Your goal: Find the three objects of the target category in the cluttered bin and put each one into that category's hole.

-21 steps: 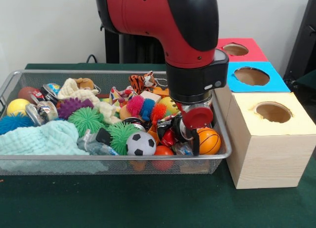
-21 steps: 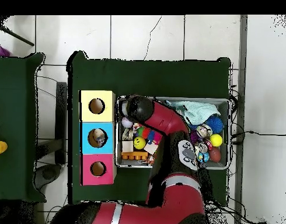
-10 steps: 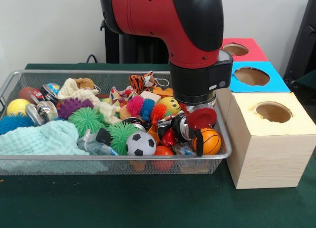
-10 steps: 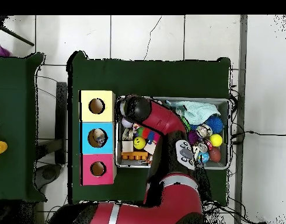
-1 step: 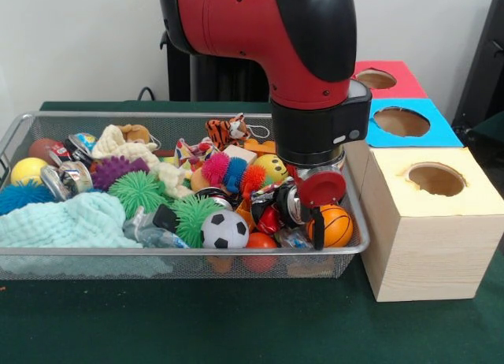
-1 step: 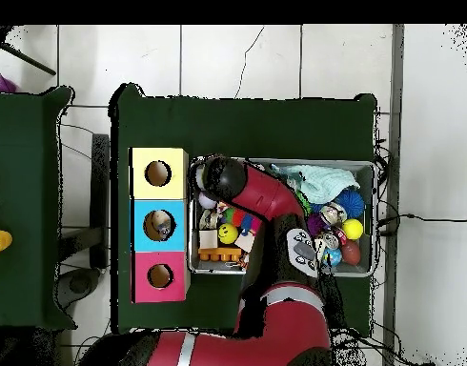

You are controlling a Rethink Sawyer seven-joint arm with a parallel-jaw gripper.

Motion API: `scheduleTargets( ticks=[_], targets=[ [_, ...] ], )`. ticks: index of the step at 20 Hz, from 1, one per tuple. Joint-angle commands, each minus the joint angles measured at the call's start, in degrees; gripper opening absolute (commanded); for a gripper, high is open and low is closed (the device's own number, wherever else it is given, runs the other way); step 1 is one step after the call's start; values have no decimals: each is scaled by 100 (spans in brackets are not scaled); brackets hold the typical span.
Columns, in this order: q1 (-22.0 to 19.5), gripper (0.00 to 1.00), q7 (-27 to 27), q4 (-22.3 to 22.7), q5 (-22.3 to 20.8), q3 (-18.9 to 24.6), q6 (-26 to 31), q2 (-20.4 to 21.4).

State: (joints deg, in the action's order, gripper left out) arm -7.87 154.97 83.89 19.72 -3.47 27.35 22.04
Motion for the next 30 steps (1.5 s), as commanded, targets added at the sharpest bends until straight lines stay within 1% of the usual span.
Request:
scheduleTargets(
  ticks=[1,4,7,13,17,20,23,27,30],
  targets=[
    [48,100,404,136,-164,272,-642,-916],
    [106,100,408,105,-213,142,-569,-957],
    [63,100,281,174,-295,122,-541,-938],
    [-115,100,98,473,-397,181,-570,-798],
    [-161,100,77,747,-532,129,-830,-701],
    [-161,100,119,949,-630,50,-891,-556],
    [-270,100,46,1176,-698,113,-860,-394],
    [-328,100,-25,1482,-731,119,-640,-93],
    [-324,100,-38,1587,-761,68,-490,62]
  ],
)
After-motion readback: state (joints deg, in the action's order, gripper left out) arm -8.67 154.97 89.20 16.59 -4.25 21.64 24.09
